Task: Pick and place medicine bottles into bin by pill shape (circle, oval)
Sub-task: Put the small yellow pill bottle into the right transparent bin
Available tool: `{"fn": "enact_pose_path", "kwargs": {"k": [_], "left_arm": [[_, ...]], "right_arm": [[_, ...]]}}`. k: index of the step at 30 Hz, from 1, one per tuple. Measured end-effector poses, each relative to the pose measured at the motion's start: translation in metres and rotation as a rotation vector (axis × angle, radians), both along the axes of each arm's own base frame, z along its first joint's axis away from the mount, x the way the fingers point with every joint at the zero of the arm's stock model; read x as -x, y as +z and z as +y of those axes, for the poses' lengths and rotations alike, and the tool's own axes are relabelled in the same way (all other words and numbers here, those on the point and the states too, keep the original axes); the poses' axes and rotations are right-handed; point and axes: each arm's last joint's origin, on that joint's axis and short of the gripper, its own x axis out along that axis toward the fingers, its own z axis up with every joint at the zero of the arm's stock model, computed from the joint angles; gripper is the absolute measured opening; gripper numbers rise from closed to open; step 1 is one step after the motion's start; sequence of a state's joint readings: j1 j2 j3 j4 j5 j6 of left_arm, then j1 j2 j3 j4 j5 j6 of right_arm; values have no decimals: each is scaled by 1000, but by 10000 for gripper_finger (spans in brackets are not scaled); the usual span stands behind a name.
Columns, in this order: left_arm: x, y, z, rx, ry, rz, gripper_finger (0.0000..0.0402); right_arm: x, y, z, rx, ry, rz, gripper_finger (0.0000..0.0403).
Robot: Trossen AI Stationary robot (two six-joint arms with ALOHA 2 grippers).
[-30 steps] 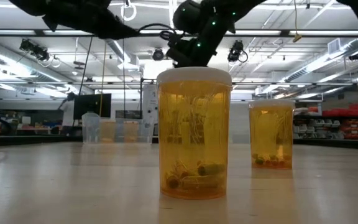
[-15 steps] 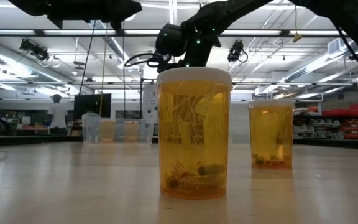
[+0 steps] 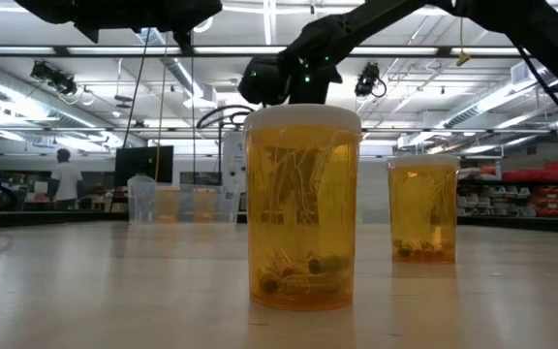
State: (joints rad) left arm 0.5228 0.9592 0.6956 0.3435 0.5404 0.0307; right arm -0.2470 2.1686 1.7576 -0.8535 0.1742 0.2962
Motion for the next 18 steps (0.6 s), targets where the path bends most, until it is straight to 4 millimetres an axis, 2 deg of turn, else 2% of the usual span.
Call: {"fn": "enact_pose_path", "kwargs": {"k": [6, 9, 18], "left_arm": [[0, 0, 0, 2, 1, 3, 48], [0, -1, 0, 2, 0, 5, 52], [0, -1, 0, 2, 1, 5, 58]], "right_arm": [[-4, -22, -1, -15, 11, 49, 227], [-4, -23, -1, 3, 18, 49, 218], [-3, -22, -8, 4, 23, 44, 142]]}}
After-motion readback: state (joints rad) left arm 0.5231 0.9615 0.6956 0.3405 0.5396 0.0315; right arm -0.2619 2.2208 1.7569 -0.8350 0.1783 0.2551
